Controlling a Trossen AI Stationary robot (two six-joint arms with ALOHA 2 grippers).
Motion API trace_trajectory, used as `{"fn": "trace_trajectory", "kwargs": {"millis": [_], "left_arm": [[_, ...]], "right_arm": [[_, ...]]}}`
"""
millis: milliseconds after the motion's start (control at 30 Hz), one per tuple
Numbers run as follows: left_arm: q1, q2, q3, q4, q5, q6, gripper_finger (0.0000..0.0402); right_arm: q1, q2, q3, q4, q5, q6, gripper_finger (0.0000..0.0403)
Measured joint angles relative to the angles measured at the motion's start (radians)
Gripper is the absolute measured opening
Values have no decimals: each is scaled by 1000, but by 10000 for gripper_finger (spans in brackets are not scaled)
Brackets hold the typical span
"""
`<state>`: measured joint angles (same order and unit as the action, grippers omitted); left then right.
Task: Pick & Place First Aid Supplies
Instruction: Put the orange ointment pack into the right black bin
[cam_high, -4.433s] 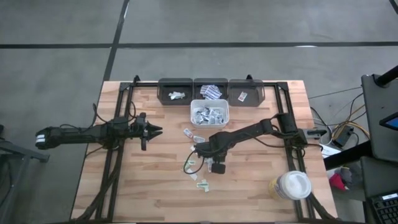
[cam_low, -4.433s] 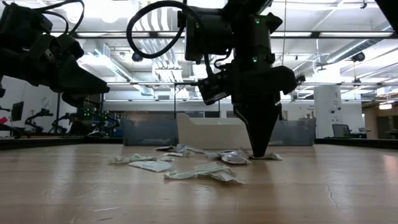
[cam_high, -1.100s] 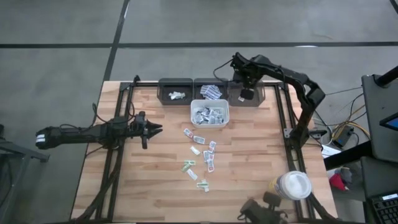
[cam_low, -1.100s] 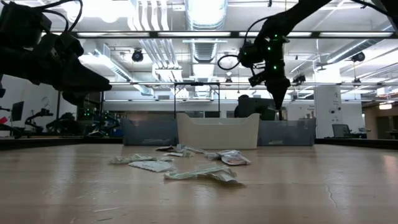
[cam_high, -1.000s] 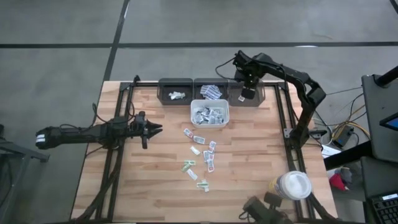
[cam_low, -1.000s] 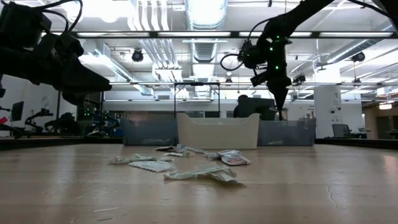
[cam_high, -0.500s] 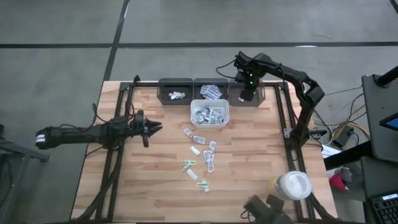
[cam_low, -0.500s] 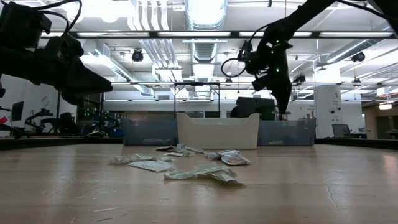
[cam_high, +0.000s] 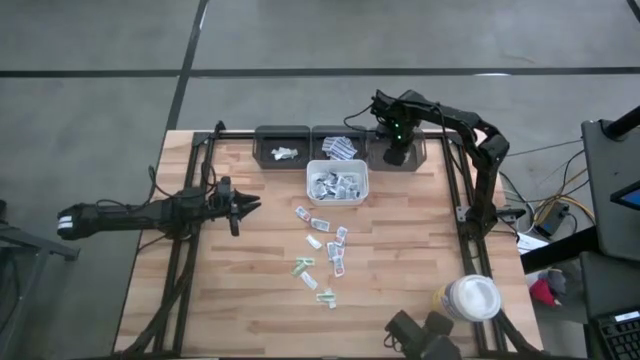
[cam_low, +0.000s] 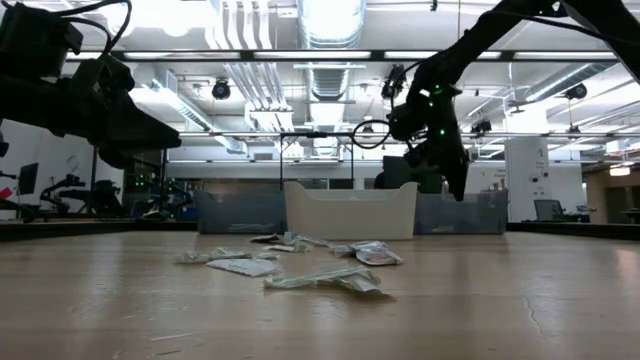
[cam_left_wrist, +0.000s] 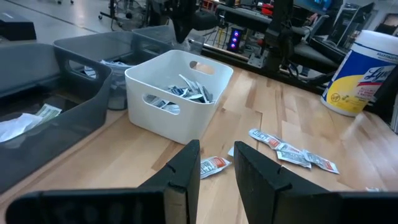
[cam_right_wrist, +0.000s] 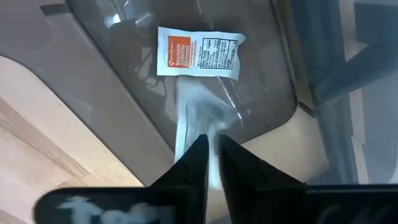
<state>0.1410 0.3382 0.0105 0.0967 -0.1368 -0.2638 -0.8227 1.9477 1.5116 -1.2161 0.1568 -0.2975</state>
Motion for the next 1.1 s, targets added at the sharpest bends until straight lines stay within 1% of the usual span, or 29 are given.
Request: {"fn": "trace_trajectory", "kwargs": {"millis": [233,433,667,833,1100], "left_arm": [[0,0,0,0,0,-1,94],[0,0,0,0,0,-1,94],[0,0,0,0,0,-2,94],[0,0,0,-1,0,-2,94],[0,0,0,-1,1,-2,94]], "right_arm": [[0,-28,5,-7,1,-7,83],[12,-97,6,-27,-17,59,100],[80,-198,6,-37,-179,127,91],[174,-249,6,-30,-186,147,78],[364,-288,6,-30,-188,262,63]]}}
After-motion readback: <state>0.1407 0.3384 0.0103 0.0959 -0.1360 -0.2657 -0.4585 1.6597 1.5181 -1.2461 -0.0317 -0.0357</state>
